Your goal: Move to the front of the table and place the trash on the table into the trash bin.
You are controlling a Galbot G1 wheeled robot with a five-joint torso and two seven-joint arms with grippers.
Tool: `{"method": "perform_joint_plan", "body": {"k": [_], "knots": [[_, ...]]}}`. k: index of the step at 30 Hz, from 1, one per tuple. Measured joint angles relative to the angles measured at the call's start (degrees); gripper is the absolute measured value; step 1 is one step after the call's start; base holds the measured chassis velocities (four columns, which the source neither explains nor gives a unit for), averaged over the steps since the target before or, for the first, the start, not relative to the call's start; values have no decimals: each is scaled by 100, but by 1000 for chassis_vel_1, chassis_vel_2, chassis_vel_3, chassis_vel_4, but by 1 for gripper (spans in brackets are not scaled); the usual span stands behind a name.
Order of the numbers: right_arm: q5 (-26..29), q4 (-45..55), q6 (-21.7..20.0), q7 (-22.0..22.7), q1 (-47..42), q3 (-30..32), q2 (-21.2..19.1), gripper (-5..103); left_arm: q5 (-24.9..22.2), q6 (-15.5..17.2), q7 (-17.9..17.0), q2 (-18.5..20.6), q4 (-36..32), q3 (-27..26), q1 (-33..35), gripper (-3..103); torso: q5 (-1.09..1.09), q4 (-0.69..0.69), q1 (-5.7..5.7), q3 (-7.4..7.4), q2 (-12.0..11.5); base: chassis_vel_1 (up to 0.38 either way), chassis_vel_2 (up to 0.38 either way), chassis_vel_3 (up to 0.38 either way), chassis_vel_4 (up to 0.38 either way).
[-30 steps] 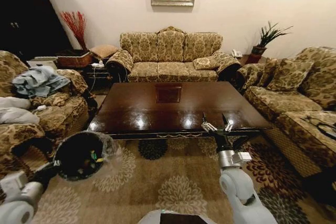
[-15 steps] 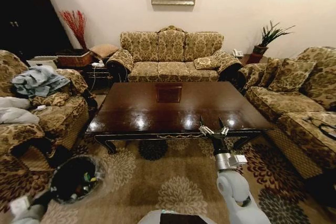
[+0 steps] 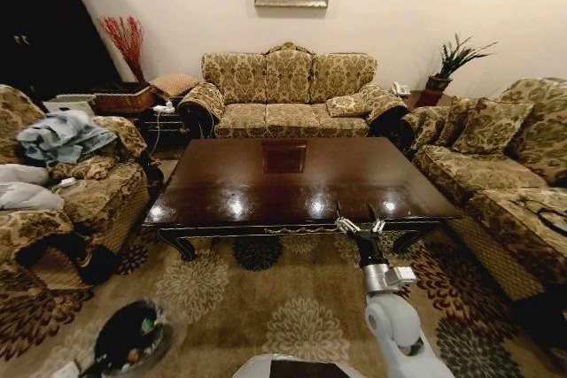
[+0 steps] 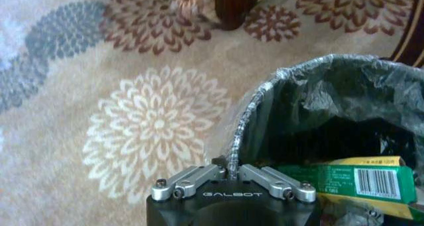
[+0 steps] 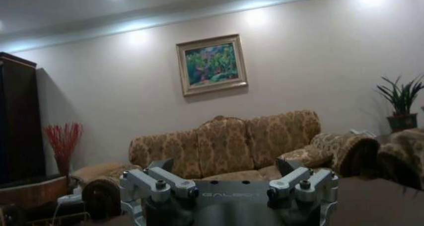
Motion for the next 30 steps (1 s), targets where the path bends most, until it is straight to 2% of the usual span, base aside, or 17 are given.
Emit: {"method": "perform_joint_plan", "body": {"k": [2, 3, 5, 10, 15, 19, 30], "knots": [[-9, 1, -16, 22, -5, -1, -19, 100, -138, -25, 52, 16, 205, -16, -85, 0, 0, -2, 0, 0, 0, 0, 0, 0, 0], [-20, 16, -33, 34, -23, 1, -38, 100, -357, 7, 89, 28, 333, -31, -165, 0, 1, 2, 0, 0, 0, 0, 0, 0, 0], [-41, 48, -48, 47, -115, 45, -45, 100, -730, 148, 109, 35, 454, -31, -340, 0, -1, 3, 0, 0, 0, 0, 0, 0, 0], [-83, 51, -47, 68, -198, 102, -11, 100, -913, 268, -13, 19, 639, 6, -661, 0, 3, -6, 0, 0, 0, 0, 0, 0, 0], [-69, 113, -59, 102, -225, 195, -13, 100, -682, 262, -92, -34, 820, 31, -753, 0, 0, 3, 0, 0, 0, 0, 0, 0, 0], [-21, 114, -59, 105, -256, 292, -39, 100, -371, 236, -138, -93, 956, 40, -811, 0, 2, 0, 0, 0, 0, 0, 0, 0, 0], [30, 71, 41, 152, -275, 325, -40, 100, -104, 205, -254, -231, 1255, 29, -957, 0, 2, 0, 0, 0, 0, 0, 0, 0, 0]]}}
